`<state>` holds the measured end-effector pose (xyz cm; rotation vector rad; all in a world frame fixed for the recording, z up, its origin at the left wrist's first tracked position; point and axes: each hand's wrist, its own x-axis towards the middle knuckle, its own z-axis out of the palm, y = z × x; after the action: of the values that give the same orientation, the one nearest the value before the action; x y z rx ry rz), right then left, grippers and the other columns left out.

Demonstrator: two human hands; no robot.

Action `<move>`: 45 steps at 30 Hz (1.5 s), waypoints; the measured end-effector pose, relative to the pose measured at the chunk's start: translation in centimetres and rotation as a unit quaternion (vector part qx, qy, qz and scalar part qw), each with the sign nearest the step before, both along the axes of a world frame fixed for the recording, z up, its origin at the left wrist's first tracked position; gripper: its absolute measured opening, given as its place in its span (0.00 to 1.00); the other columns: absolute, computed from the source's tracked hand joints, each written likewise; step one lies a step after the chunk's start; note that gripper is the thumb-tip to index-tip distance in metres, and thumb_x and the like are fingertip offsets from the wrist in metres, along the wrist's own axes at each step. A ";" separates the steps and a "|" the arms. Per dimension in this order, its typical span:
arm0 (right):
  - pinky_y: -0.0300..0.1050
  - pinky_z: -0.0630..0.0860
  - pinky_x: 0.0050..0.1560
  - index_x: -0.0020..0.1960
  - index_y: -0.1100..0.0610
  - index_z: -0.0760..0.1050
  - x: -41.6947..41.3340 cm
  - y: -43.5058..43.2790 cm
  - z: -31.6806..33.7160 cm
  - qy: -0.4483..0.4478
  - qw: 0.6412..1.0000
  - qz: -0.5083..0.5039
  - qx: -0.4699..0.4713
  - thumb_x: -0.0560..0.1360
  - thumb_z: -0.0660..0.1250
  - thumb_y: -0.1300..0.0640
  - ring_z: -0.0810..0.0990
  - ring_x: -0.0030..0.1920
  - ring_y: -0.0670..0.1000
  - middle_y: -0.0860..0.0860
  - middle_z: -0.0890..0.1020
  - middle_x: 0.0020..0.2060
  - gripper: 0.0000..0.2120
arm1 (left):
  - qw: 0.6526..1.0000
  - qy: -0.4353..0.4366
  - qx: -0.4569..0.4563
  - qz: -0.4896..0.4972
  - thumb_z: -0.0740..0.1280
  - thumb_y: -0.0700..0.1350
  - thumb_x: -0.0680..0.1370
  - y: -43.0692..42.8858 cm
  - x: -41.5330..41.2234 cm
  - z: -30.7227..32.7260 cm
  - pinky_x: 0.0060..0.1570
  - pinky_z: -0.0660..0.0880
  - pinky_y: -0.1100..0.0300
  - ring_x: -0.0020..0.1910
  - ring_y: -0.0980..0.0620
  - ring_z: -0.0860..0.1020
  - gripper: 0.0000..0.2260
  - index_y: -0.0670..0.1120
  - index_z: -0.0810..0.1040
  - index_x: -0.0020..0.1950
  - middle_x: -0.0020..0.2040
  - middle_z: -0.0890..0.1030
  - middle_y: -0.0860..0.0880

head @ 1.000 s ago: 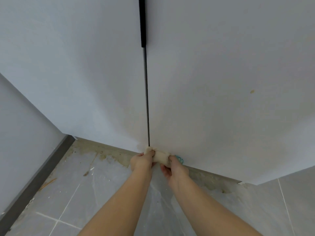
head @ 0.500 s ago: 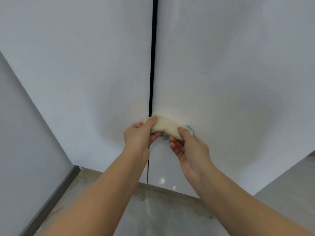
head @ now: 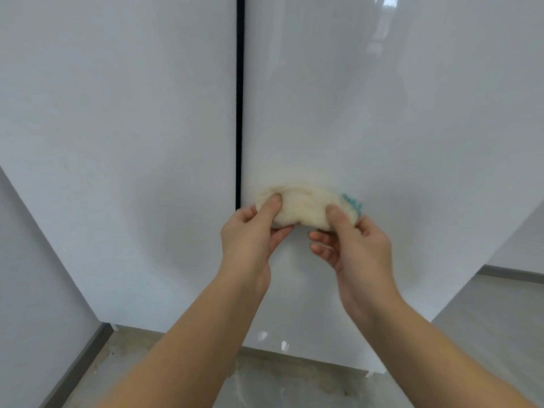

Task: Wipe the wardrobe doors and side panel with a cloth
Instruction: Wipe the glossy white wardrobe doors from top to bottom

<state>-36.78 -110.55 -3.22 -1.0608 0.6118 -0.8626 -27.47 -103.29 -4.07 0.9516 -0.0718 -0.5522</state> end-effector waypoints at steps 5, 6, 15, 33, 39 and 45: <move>0.44 0.82 0.39 0.52 0.59 0.78 0.5 -1.5 2.8 0.026 0.998 -0.015 -0.049 0.74 0.71 0.52 0.84 0.35 0.52 0.56 0.85 0.43 0.12 | 0.998 -0.039 0.021 0.040 0.73 0.41 0.74 -2.0 -0.2 2.8 0.38 0.80 0.63 0.42 0.52 0.84 0.13 0.36 0.77 0.53 0.48 0.83 0.42; 0.44 0.82 0.38 0.51 0.58 0.79 0.7 -1.6 2.7 0.033 0.998 -0.024 -0.058 0.74 0.71 0.52 0.85 0.35 0.52 0.56 0.85 0.43 0.10 | 0.997 -0.048 0.031 0.051 0.73 0.41 0.74 -2.2 -0.2 2.8 0.37 0.79 0.64 0.40 0.52 0.84 0.11 0.36 0.77 0.51 0.46 0.82 0.43; 0.43 0.81 0.35 0.48 0.56 0.79 0.7 -1.6 -4.0 0.084 0.996 -0.038 -0.004 0.75 0.70 0.57 0.84 0.33 0.51 0.56 0.85 0.42 0.03 | 0.985 -0.084 0.136 0.065 0.73 0.40 0.73 -2.3 -0.2 -3.4 0.34 0.78 0.64 0.36 0.54 0.81 0.07 0.40 0.76 0.43 0.39 0.79 0.44; 0.45 0.80 0.34 0.48 0.60 0.77 0.4 -2.8 -27.5 0.245 0.955 -0.031 0.162 0.75 0.69 0.63 0.84 0.42 0.56 0.60 0.83 0.46 0.02 | 0.939 0.055 0.331 0.076 0.73 0.37 0.72 -3.7 -1.0 -27.2 0.39 0.81 0.53 0.35 0.46 0.80 0.07 0.42 0.76 0.41 0.39 0.81 0.41; 0.43 0.79 0.28 0.56 0.65 0.76 1.2 -2.9 -33.5 0.273 0.930 -0.030 0.244 0.75 0.68 0.65 0.83 0.48 0.60 0.62 0.82 0.51 0.10 | 0.916 0.098 0.380 0.082 0.73 0.38 0.72 -3.8 -1.0 -32.7 0.45 0.81 0.48 0.36 0.46 0.79 0.07 0.43 0.75 0.40 0.37 0.80 0.43; 0.43 0.79 0.25 0.61 0.68 0.72 2.2 -3.3 -36.7 0.294 0.901 -0.028 0.318 0.76 0.66 0.68 0.80 0.51 0.62 0.64 0.78 0.55 0.15 | 0.895 0.131 0.420 0.075 0.73 0.37 0.73 -4.2 -1.0 -36.1 0.45 0.81 0.49 0.37 0.45 0.79 0.08 0.42 0.75 0.38 0.36 0.79 0.44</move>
<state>-34.58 -113.83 -39.96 -0.6823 1.3353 -0.3158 -28.44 -107.53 -40.13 1.6967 0.5226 -0.5666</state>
